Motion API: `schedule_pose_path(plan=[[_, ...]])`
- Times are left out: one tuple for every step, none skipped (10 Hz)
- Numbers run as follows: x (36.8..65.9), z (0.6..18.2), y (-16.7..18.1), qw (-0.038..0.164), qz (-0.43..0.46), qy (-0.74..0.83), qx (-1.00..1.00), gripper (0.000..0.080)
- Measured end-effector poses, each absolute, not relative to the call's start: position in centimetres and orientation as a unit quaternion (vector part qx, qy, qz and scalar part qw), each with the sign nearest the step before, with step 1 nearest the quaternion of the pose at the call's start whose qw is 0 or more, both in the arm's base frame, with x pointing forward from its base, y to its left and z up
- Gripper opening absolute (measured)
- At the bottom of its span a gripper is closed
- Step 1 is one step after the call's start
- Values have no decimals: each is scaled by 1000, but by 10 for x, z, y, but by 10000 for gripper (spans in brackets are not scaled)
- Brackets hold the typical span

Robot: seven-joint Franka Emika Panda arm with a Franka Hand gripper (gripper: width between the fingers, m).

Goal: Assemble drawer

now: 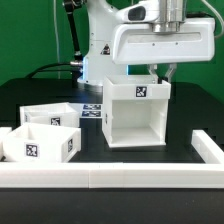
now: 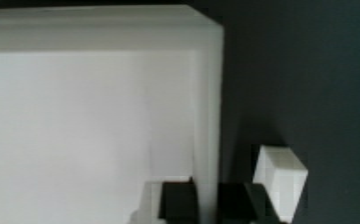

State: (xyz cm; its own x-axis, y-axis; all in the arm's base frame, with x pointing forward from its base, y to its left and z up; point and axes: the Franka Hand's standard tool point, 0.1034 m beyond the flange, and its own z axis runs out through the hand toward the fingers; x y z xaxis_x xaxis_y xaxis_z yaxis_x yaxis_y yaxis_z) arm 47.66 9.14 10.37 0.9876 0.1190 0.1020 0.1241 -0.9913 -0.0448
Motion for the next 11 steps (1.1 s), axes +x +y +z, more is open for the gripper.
schedule_pose_path(plan=[[490, 104, 93, 28, -59, -59, -996, 38], [507, 104, 94, 31, -66, -56, -996, 38], [520, 104, 96, 33, -72, -55, -995, 38], [531, 104, 97, 34, -77, -54, -995, 38], [544, 104, 98, 36, -83, -54, -994, 38], [557, 105, 99, 38, -91, -52, -994, 38], [565, 105, 99, 39, -95, -51, -993, 38], [572, 105, 100, 40, -100, -50, -993, 38], [570, 106, 101, 41, -99, -45, -993, 38], [570, 106, 101, 41, -100, -48, -993, 38], [570, 106, 101, 41, -100, -45, -993, 38]])
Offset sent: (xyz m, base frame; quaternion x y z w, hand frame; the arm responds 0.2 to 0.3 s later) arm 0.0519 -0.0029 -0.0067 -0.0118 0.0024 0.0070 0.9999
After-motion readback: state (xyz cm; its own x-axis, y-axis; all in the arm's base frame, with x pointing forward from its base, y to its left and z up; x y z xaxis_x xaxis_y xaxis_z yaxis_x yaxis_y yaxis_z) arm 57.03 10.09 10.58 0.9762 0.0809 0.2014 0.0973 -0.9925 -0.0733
